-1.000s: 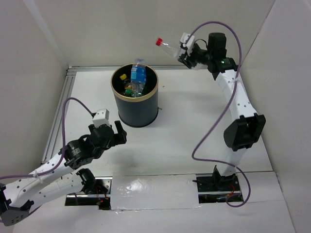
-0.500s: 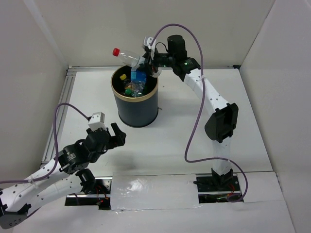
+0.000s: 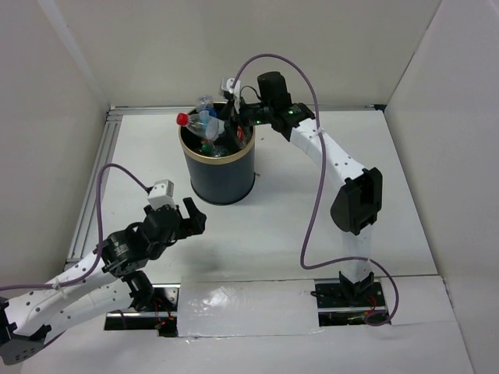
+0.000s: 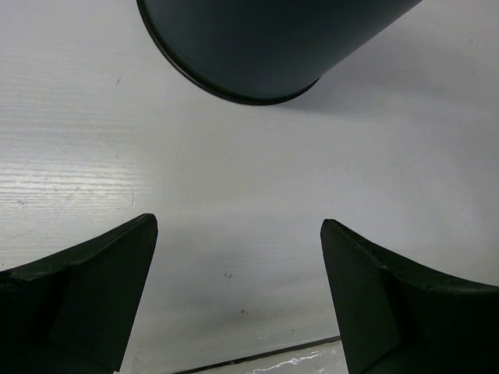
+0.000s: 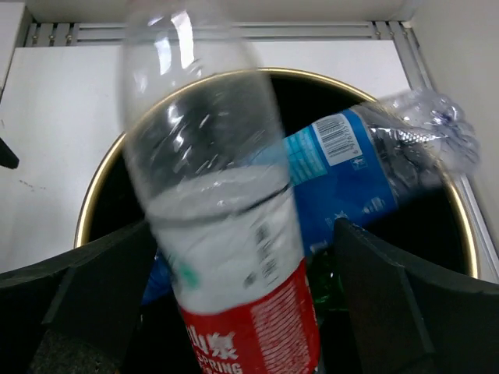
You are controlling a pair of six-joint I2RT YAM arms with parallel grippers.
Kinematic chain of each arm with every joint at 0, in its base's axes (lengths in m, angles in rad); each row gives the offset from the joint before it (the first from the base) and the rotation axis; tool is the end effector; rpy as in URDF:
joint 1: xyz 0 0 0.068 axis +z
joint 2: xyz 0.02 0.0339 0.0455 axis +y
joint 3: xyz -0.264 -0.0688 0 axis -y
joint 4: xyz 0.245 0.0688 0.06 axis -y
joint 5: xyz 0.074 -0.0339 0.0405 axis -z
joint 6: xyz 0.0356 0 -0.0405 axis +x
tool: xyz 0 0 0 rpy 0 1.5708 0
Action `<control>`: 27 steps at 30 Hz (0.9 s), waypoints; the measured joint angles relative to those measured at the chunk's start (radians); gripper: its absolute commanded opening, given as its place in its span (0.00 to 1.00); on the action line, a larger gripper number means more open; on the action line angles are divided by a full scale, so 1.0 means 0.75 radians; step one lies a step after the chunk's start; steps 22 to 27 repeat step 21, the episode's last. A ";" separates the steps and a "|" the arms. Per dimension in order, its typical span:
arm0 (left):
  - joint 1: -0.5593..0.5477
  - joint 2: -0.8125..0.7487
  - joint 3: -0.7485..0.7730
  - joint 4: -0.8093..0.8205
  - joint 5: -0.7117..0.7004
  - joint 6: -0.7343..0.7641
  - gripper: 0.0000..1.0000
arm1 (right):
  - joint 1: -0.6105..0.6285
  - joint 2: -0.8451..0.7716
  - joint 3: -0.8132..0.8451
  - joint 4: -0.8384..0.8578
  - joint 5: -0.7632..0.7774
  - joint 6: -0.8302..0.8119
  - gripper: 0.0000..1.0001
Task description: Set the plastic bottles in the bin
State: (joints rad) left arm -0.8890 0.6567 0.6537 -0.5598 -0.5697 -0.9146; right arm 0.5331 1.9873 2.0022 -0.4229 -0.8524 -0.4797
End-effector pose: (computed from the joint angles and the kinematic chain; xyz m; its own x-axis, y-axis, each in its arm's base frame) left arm 0.1057 -0.0997 0.2785 -0.4954 -0.4483 -0.7440 -0.0429 0.8681 -0.4945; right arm 0.3828 0.2570 0.3799 0.1259 -0.2784 -0.9522 -0.9824 0.0982 -0.1586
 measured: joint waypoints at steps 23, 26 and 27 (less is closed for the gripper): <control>-0.038 0.082 -0.006 0.352 0.104 0.280 1.00 | -0.399 -1.083 -0.964 -0.026 1.045 0.376 0.99; -0.038 0.082 -0.006 0.352 0.104 0.280 1.00 | -0.399 -1.083 -0.964 -0.026 1.045 0.376 0.99; -0.038 0.082 -0.006 0.352 0.104 0.280 1.00 | -0.399 -1.083 -0.964 -0.026 1.045 0.376 0.99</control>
